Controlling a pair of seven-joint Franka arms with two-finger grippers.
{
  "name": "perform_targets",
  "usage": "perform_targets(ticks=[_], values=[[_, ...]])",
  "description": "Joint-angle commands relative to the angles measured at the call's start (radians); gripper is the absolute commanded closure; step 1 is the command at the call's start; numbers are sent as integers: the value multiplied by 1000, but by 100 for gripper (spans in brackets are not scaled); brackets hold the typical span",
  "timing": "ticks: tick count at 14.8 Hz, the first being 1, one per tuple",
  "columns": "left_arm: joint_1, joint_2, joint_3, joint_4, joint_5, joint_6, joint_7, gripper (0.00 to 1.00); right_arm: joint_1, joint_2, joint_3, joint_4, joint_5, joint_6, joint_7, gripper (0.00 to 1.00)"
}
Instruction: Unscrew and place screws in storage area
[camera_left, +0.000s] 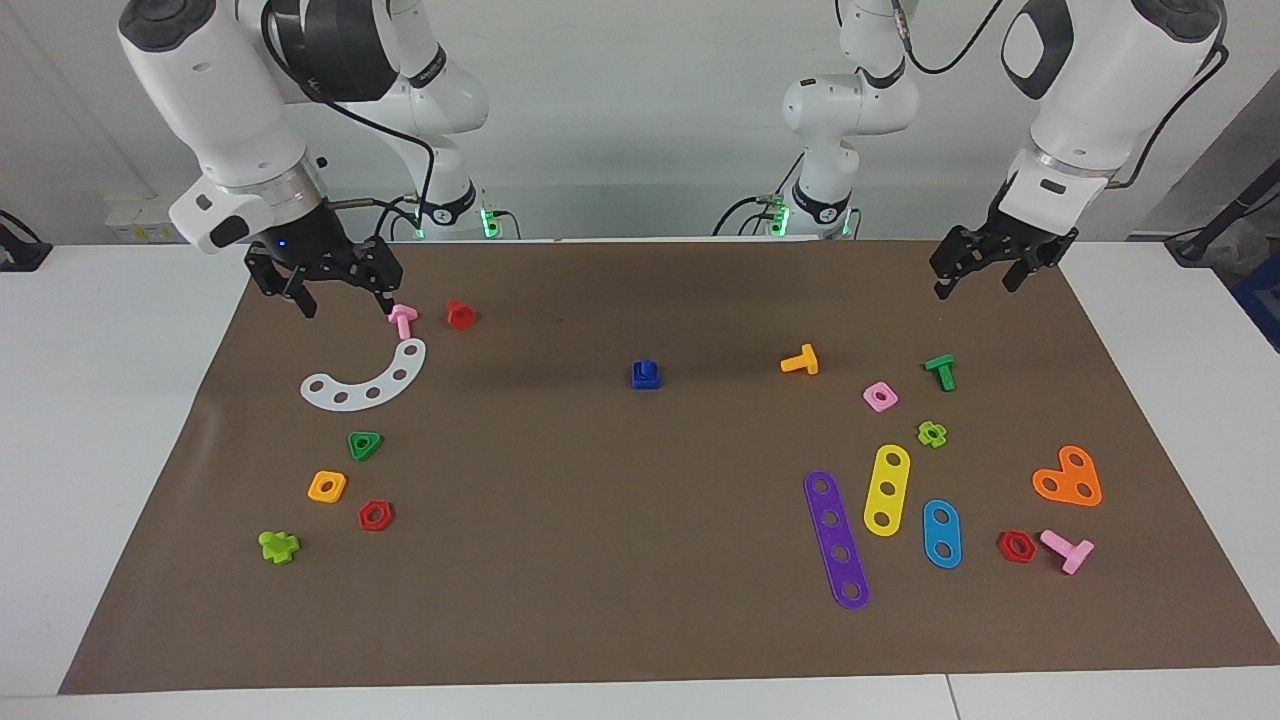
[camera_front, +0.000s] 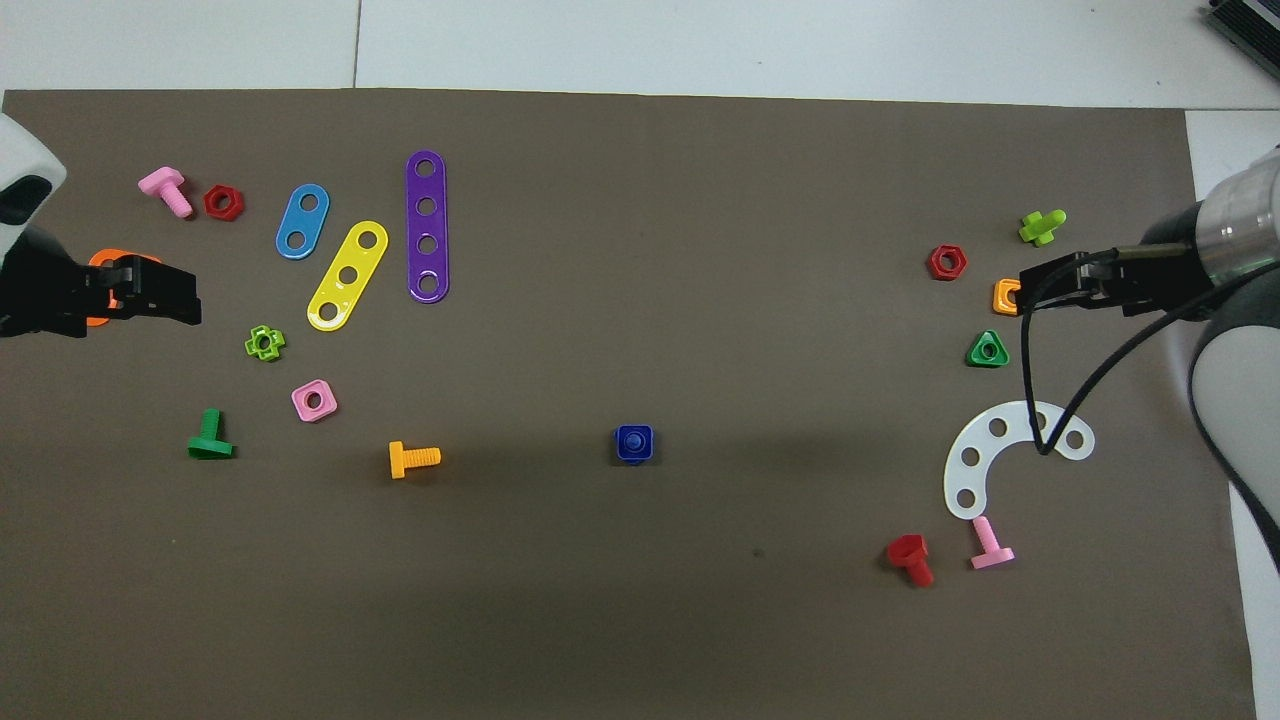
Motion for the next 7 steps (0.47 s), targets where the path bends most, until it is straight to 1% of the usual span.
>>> perform_targets(ticks=[1,7], values=[[8,-30,0,-38,-15,24,18,0,-5,-18,4,-16,8,-12,-27,0],[6,-30,0,-35,-15,26,21,0,-5,-16,4,-16,7,-10,-27,0]])
